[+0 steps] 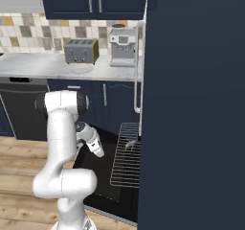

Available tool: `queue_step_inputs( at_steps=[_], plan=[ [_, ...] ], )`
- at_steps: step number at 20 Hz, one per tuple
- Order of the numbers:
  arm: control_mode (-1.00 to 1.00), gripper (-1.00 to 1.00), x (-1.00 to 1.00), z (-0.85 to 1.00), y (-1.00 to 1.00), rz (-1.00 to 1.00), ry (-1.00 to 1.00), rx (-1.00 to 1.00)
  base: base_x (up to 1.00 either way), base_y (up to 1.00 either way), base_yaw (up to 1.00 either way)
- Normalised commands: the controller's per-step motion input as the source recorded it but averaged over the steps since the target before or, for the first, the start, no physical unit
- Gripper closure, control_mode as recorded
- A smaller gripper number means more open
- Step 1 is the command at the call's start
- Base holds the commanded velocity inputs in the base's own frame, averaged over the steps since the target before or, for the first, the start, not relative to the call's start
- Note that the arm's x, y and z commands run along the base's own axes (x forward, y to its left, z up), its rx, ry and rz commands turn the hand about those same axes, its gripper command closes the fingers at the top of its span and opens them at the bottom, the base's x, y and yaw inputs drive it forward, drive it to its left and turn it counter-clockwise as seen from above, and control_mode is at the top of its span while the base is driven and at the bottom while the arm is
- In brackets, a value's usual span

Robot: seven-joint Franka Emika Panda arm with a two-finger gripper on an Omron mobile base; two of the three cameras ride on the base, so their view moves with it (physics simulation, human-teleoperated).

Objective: Place the fish on the rack of the oven, and slide the rack back inside. Close the oven door.

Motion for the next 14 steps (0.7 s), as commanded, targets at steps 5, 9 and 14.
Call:
queue_step_inputs(
  at_steps=[5,9,14],
  plan=[
    [-1.0,-1.0,0.12,0.0,0.04,-0.4,0.0,0.08,0.0,0.0,0.0],
    [-1.0,-1.0,0.13,0.0,-0.09,-0.26,0.0,0.11,0.0,0.0,0.0],
    [-1.0,-1.0,0.19,-0.16,-0.08,-0.02,0.0,0.0,0.0,0.0,0.0]
  ],
)
